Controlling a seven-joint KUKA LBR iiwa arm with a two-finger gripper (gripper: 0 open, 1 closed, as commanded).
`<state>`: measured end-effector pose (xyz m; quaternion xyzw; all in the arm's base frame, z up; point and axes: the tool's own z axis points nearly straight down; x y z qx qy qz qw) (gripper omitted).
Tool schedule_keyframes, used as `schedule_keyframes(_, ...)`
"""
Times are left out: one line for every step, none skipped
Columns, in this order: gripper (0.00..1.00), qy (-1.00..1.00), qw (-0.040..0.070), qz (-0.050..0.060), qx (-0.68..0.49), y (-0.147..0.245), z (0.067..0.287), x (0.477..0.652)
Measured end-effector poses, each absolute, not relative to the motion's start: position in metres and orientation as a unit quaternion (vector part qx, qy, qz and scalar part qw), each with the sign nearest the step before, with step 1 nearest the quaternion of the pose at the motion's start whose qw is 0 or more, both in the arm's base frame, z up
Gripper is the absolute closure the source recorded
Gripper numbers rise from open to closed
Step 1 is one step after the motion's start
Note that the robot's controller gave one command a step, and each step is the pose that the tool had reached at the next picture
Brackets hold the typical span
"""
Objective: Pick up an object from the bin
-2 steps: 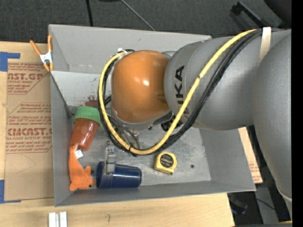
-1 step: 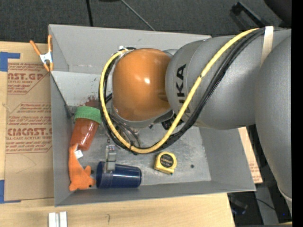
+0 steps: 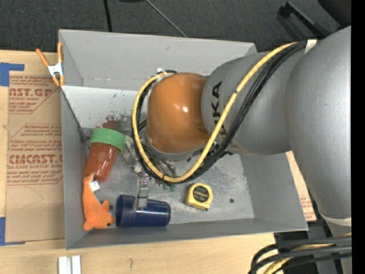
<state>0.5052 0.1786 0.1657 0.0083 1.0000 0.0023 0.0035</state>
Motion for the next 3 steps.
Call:
schedule_keyframes(0.00,0.999,0.000,0.001,0.039,0.158,0.113,0.496)
schedule_keyframes(1.00,1.000,0.006,0.001,0.014,0.110,0.101,0.485)
schedule_keyframes(1.00,1.000,0.006,0.001,0.014,0.110,0.101,0.485)
